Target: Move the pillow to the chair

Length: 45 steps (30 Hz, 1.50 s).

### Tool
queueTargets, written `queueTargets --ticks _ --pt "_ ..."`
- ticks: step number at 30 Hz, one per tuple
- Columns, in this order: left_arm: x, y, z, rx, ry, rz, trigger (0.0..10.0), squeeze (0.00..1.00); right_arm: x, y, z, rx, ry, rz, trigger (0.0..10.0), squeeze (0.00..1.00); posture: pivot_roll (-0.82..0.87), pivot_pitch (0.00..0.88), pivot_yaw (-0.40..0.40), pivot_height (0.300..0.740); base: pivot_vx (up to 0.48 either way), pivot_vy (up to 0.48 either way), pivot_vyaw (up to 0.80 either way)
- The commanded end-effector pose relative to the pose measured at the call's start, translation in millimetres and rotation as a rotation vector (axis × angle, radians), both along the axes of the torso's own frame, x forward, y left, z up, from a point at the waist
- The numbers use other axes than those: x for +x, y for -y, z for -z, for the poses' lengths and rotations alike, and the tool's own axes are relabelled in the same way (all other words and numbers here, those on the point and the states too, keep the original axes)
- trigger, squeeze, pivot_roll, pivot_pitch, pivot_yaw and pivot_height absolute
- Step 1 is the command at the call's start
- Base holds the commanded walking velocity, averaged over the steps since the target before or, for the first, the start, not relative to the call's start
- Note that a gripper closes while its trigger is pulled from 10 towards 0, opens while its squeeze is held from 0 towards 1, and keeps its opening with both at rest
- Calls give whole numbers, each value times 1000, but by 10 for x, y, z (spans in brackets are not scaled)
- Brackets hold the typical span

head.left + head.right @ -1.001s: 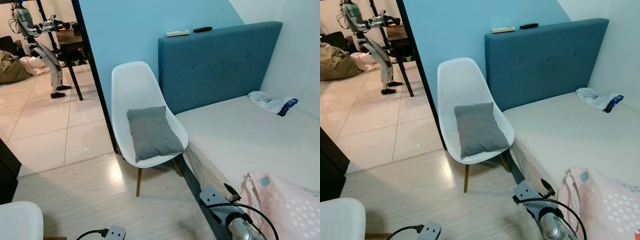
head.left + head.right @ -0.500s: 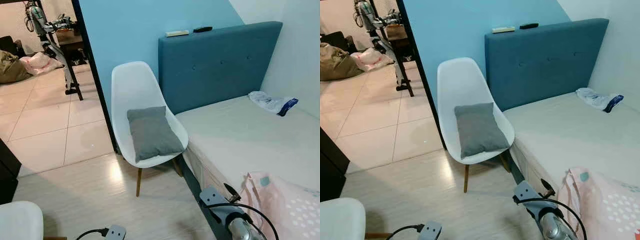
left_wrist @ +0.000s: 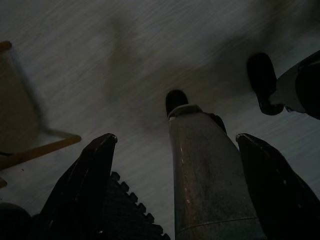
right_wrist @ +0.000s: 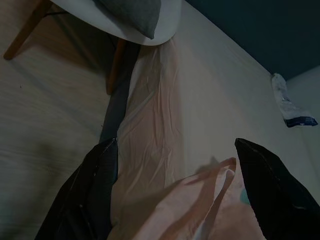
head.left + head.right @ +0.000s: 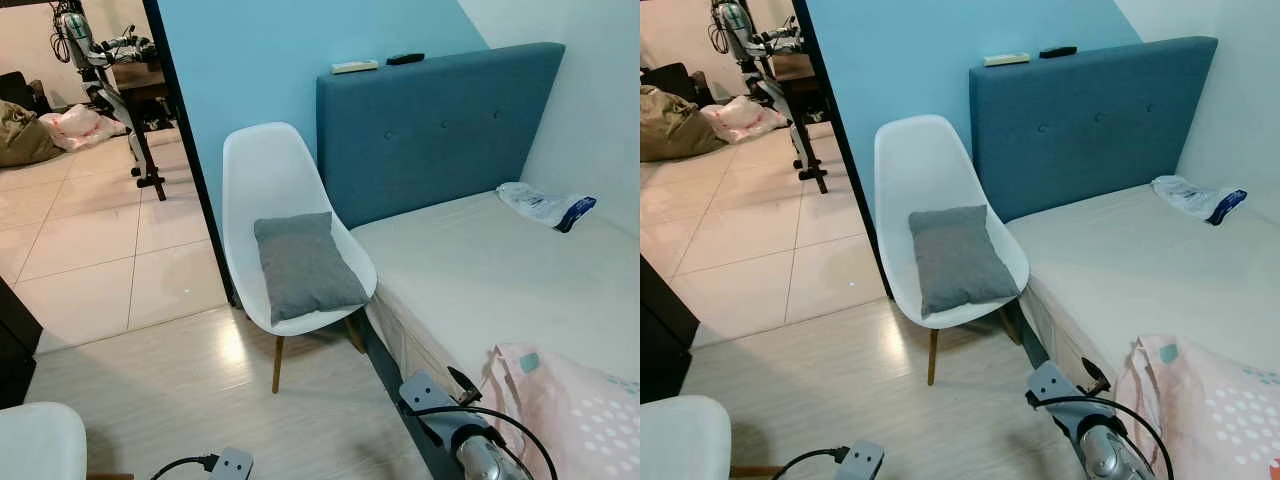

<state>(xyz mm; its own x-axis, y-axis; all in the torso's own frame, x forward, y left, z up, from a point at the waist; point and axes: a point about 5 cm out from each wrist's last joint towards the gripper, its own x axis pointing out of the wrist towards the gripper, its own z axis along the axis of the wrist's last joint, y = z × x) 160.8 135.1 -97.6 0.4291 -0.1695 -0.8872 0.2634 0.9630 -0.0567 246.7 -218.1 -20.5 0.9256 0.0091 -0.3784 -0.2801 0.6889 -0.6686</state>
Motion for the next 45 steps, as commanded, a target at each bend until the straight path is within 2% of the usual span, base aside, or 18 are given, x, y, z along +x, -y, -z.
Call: queueTargets --ticks 1,45 --pt "20 0 -7 9 2 10 10000 0 -13 -7 9 15 3 12 10000 0 -81 0 25 740 0 0 0" --pt "27 -11 -10 7 3 2 10000 0 14 -8 -6 14 3 13 10000 0 -84 0 28 740 0 0 0"
